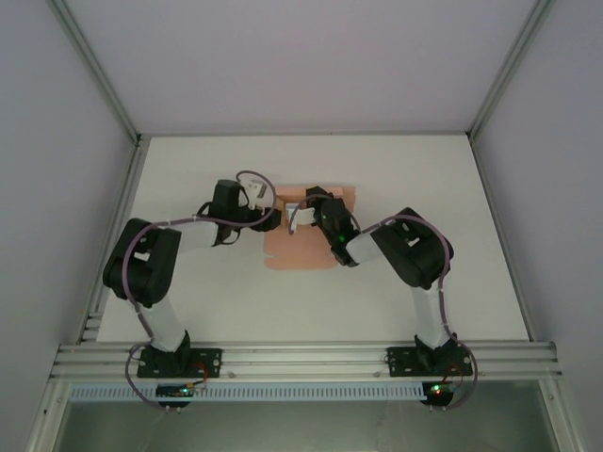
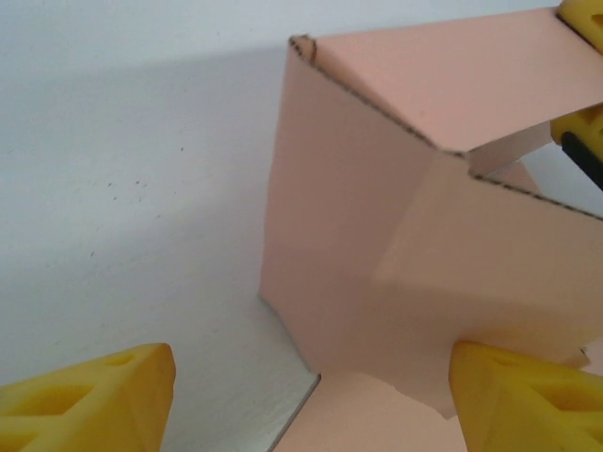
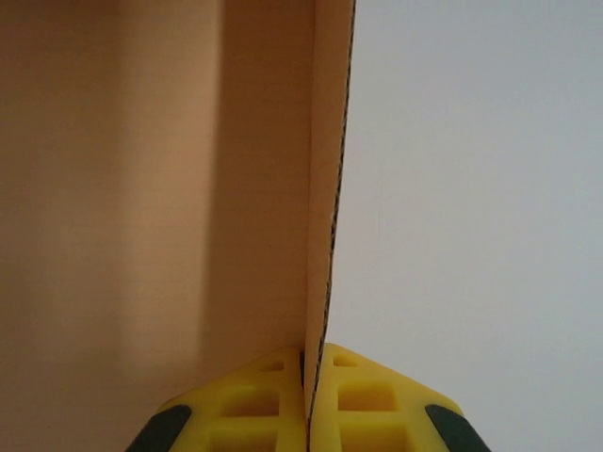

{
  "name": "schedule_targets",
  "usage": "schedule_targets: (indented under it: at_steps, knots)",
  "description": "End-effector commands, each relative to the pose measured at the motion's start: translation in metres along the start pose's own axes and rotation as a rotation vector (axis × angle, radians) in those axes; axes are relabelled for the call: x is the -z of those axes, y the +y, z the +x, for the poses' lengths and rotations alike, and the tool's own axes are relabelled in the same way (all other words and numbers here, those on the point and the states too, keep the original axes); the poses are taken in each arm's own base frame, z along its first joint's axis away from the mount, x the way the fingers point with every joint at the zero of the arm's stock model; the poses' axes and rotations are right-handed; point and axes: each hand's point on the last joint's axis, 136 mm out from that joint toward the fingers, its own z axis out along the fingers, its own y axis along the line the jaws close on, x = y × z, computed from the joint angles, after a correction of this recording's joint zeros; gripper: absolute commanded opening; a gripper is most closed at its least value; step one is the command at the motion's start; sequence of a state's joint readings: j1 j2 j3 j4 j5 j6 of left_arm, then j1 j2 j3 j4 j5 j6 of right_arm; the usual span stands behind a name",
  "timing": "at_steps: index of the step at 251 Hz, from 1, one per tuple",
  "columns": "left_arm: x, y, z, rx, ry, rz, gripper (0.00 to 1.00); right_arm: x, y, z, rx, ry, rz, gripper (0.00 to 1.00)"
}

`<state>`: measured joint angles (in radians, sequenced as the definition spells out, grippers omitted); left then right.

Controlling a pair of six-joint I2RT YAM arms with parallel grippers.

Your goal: Assemble paper box

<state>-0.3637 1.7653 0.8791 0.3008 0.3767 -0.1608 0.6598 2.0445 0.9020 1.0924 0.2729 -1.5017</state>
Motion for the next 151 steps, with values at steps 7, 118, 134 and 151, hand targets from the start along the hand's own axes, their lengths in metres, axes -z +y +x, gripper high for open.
schedule_targets:
  at_steps: [7, 118, 134, 151]
  knots:
    - [-0.009, -0.003, -0.016, -0.073, -0.029, -0.009, 0.73, 0.009, 0.017, -0.014, 0.027, -0.055, -0.055, 0.00]
    - [0.000, 0.015, 0.021, -0.124, -0.024, -0.198, 0.64, 0.044, 0.035, -0.035, 0.048, -0.124, -0.136, 0.00]
    - [0.001, 0.015, 0.012, -0.136, -0.081, -0.203, 0.63, 0.044, 0.036, -0.035, 0.041, -0.118, -0.148, 0.00]
    - [0.000, 0.007, -0.002, -0.152, -0.133, -0.170, 0.63, 0.043, 0.042, -0.035, 0.053, -0.118, -0.173, 0.00]
